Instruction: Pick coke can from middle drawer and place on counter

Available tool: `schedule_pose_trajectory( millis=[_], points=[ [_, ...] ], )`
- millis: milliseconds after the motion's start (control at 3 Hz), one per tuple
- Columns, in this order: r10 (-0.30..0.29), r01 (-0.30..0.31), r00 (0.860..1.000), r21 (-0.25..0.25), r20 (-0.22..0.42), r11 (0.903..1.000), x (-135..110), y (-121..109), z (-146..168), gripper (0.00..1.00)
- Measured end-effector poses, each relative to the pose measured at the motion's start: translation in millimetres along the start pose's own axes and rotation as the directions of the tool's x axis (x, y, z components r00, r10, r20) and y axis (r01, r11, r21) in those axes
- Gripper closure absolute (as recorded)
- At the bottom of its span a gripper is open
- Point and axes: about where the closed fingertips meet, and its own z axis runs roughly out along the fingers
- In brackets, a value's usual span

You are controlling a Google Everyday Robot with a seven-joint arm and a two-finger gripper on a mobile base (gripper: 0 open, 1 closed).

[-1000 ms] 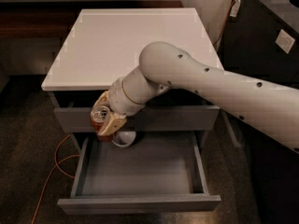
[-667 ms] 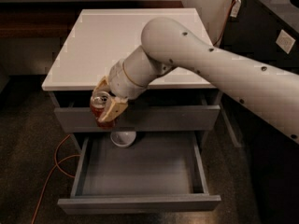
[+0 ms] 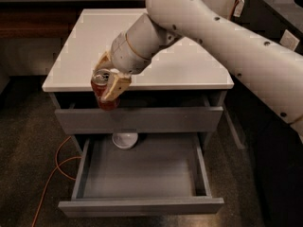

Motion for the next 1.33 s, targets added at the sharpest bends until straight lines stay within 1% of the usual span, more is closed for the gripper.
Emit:
schedule_pose_trajectory(
  millis=[333, 667, 1000, 1333],
  points=[
    [-0.020, 0.020, 1.000, 0.031, -0.010, 0.9993, -8, -52, -36, 1.00],
    [-0.023, 0.023, 1.000, 0.046, -0.007, 0.9987, -10, -60, -43, 1.00],
    [0.017, -0.017, 1.000, 0.069, -0.005, 0.9975, -6, -63, -42, 1.00],
    [0.096, -0.097, 0.995, 0.130, 0.017, 0.9867, 8, -71, -50, 1.00]
  ],
)
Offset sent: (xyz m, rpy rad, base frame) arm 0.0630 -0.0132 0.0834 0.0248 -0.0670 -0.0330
